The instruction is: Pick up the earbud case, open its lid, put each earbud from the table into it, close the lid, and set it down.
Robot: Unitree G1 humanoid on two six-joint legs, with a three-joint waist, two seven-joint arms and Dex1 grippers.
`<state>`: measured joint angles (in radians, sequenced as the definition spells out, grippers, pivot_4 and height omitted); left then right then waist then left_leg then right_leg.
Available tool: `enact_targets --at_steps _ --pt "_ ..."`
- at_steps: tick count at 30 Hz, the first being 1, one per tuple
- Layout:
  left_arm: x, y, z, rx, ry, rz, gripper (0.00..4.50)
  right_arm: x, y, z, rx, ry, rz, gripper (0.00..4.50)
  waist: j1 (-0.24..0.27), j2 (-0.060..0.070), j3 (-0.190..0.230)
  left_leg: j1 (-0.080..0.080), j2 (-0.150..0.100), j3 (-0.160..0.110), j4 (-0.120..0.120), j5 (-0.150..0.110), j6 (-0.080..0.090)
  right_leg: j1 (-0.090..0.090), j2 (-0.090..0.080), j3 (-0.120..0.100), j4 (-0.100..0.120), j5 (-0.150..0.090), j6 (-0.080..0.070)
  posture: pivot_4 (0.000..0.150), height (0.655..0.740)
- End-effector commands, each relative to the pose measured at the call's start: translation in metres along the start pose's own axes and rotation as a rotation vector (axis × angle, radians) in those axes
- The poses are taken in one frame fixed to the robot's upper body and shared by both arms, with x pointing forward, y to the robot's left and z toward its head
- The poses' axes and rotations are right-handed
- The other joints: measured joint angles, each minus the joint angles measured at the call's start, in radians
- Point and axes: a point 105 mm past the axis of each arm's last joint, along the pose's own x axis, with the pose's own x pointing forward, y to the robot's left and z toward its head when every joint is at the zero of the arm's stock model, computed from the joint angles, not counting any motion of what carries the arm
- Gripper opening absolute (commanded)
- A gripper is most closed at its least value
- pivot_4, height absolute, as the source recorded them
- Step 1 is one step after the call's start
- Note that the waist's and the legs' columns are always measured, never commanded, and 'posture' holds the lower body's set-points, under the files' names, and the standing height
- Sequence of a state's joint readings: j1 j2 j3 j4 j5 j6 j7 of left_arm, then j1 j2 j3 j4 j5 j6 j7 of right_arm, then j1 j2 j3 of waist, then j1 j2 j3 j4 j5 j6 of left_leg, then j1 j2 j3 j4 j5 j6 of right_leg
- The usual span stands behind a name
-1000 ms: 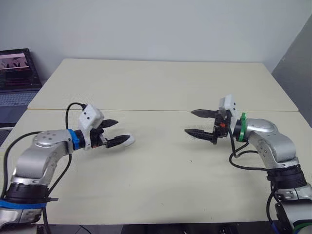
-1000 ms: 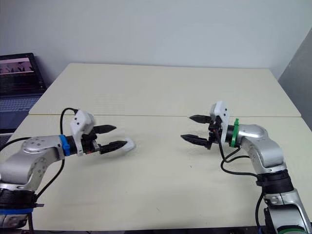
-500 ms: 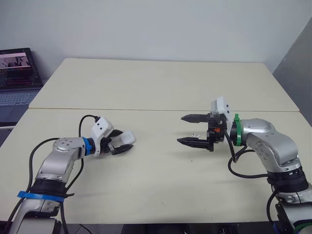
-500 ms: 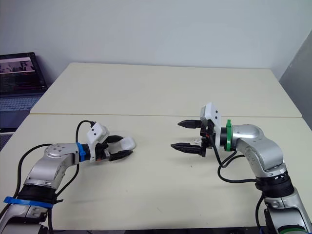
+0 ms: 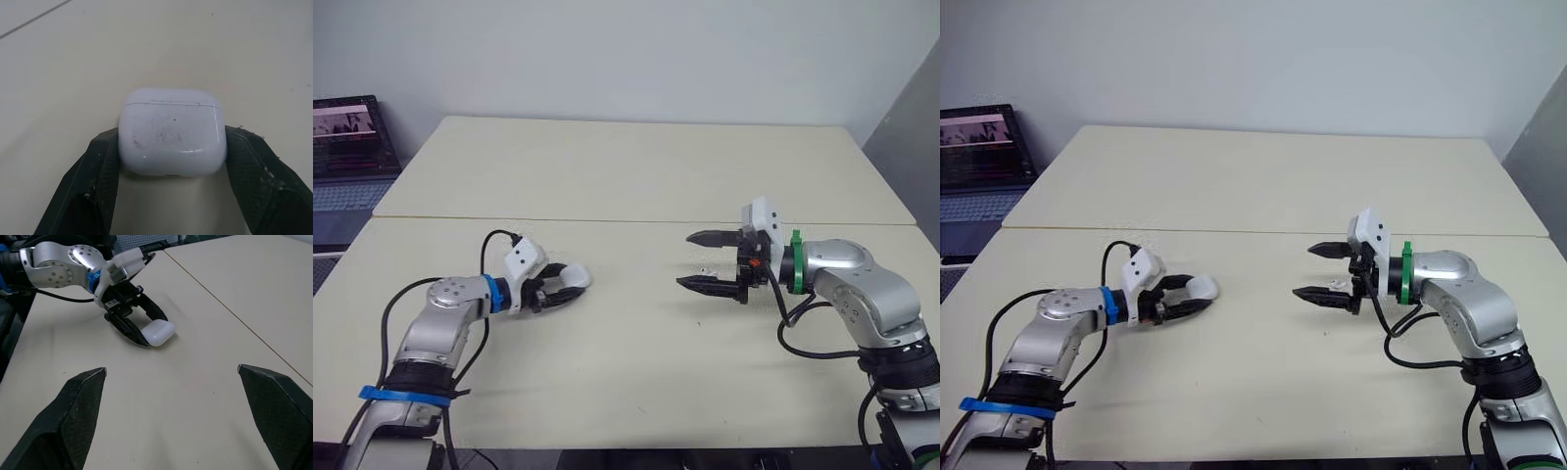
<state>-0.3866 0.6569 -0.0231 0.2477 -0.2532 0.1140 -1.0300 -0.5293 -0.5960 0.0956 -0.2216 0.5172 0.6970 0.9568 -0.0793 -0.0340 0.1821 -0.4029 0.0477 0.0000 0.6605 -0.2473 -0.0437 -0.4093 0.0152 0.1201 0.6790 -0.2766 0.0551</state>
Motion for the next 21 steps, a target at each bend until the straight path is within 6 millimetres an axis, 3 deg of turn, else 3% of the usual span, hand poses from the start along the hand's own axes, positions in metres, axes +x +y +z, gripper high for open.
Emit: enact_targets --at_steps 1,4,9,14,21 --pt "0.003 0.005 0.074 0.388 -0.227 0.056 2.77 0.013 -0.004 0.007 0.113 -0.036 -0.039 4.50 0.004 -0.001 0.000 0.000 0.000 0.000 0.000 0.000 0.000 0.000 0.000 0.000 0.000 0.000 0.000 0.150 0.7400" --pt "0.012 -0.002 0.095 0.710 -0.302 0.080 2.77 0.032 0.001 0.016 0.231 -0.075 0.008 4.50 0.002 0.000 0.000 0.001 0.000 0.002 0.000 0.000 0.000 0.000 0.000 0.002 0.001 0.000 0.000 0.150 0.7400" --pt "0.020 -0.010 0.113 0.982 -0.398 0.079 2.77 0.053 0.007 0.033 0.334 -0.131 0.051 4.50 0.004 0.000 0.000 0.000 0.000 0.001 -0.001 0.000 0.000 0.000 0.000 0.001 0.000 0.000 0.000 0.150 0.7400" --pt "0.026 -0.016 0.115 1.084 -0.446 0.041 2.77 0.067 0.010 0.041 0.356 -0.153 0.058 4.50 0.005 0.000 0.000 -0.007 0.000 -0.001 0.000 0.000 0.000 -0.005 0.000 -0.001 0.000 0.001 0.000 0.150 0.7400" --pt "0.026 -0.014 0.123 1.097 -0.495 0.067 2.77 0.075 0.009 0.045 0.347 -0.159 0.044 4.50 0.005 0.000 0.000 -0.014 0.000 -0.003 0.001 0.000 0.000 -0.013 0.000 -0.003 0.002 0.001 0.000 0.150 0.7400"
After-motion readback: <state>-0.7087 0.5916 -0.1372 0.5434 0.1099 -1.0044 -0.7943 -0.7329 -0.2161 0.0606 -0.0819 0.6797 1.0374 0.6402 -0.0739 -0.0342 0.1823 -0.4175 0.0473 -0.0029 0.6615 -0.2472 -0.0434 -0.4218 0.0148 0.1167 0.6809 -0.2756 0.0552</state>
